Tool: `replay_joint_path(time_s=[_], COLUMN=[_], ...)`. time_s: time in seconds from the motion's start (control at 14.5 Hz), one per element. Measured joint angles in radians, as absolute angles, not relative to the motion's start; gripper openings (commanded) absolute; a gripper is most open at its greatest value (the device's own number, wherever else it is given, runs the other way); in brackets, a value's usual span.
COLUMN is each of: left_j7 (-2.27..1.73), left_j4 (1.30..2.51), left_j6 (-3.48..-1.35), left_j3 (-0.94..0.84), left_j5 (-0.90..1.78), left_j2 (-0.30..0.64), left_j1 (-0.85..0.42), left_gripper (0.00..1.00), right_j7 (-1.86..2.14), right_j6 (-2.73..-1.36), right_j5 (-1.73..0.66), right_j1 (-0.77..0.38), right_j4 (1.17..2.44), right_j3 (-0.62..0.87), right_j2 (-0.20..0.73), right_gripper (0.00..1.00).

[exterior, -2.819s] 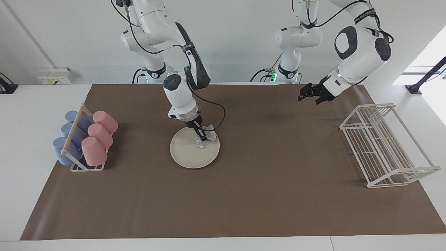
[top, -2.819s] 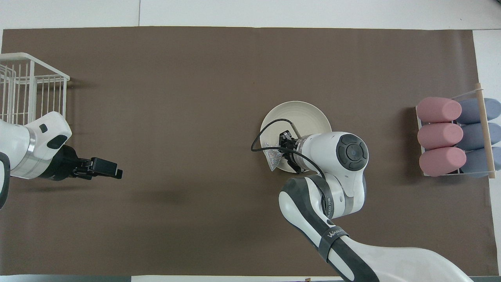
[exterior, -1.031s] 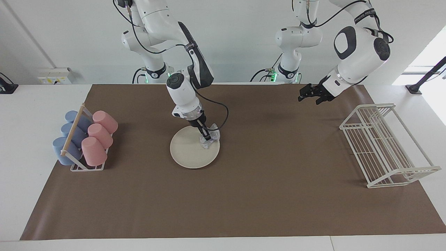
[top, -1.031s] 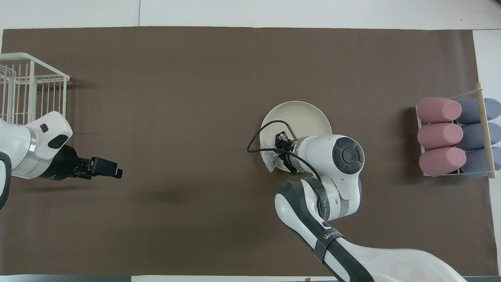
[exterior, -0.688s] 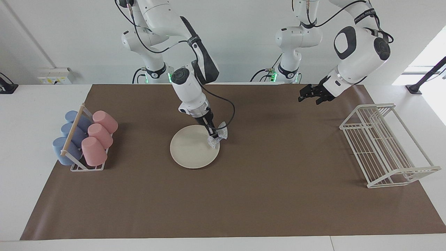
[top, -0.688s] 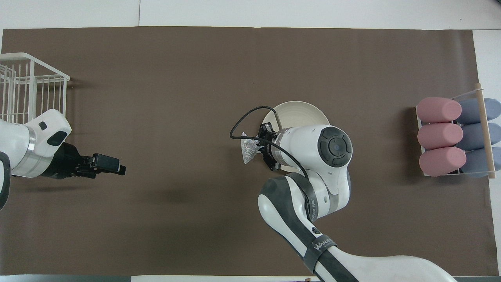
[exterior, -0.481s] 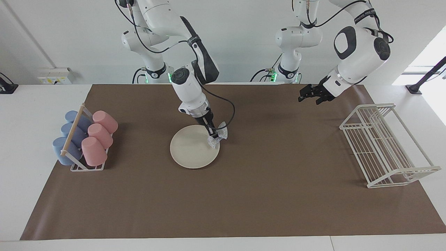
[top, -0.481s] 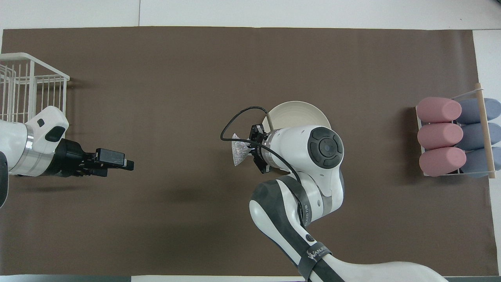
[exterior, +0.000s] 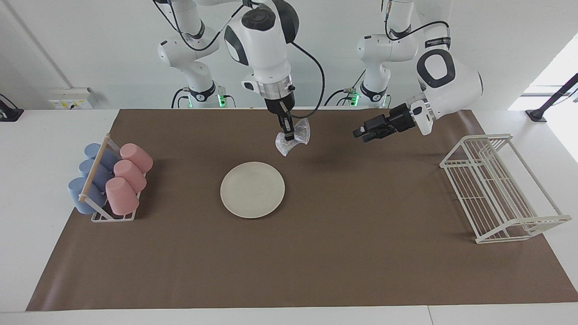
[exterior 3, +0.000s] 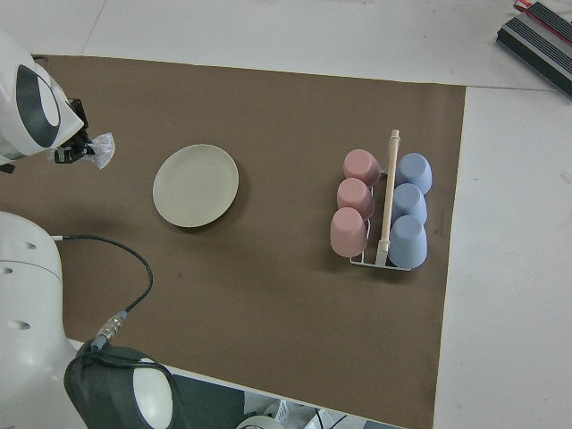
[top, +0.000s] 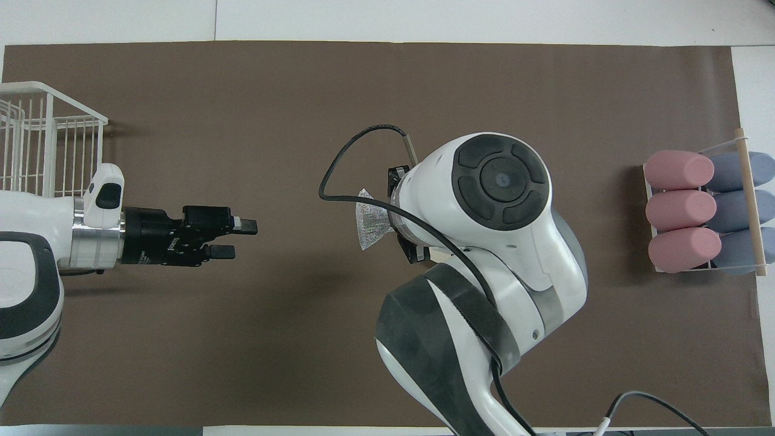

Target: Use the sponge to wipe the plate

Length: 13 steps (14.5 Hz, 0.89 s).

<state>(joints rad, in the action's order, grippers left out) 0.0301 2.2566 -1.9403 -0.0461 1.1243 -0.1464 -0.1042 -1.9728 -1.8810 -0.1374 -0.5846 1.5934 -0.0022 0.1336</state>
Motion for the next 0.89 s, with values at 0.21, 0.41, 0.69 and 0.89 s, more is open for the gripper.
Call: replay_joint_path(time_s=[0.21,0.41,0.69,0.89], left_j7=[0.030,0.029,0.016,-0.028], left_j4=[2.256,2.253,2.244,2.242], left_j6=[-1.932,-1.896,-1.857,-1.843], left_j3=[-0.047,-0.047,-0.047,-0.048], left_j5=[1.260,1.324,1.334,1.334], left_j2=[-0.147,-0.153,-0.178,-0.208], left_j1=[-0.114,-0.115,-0.122,-0.161], left_gripper=[1.00,1.00,1.00,1.00], right_j7=[-2.048,-2.085,-2.114,-2.114], right_j6=[-1.826,-1.805,-1.804,-1.804], right_j5=[-0.133,-0.114,-0.087,-0.083], right_j1=[-0.617,-0.677,-0.723,-0.724], right_j4=[1.580,1.593,1.600,1.601], right_j3=[0.007,0.010,0.011,0.010], right_j2=[0.103,0.099,0.099,0.099], right_gripper=[0.00,0.00,0.00,0.00])
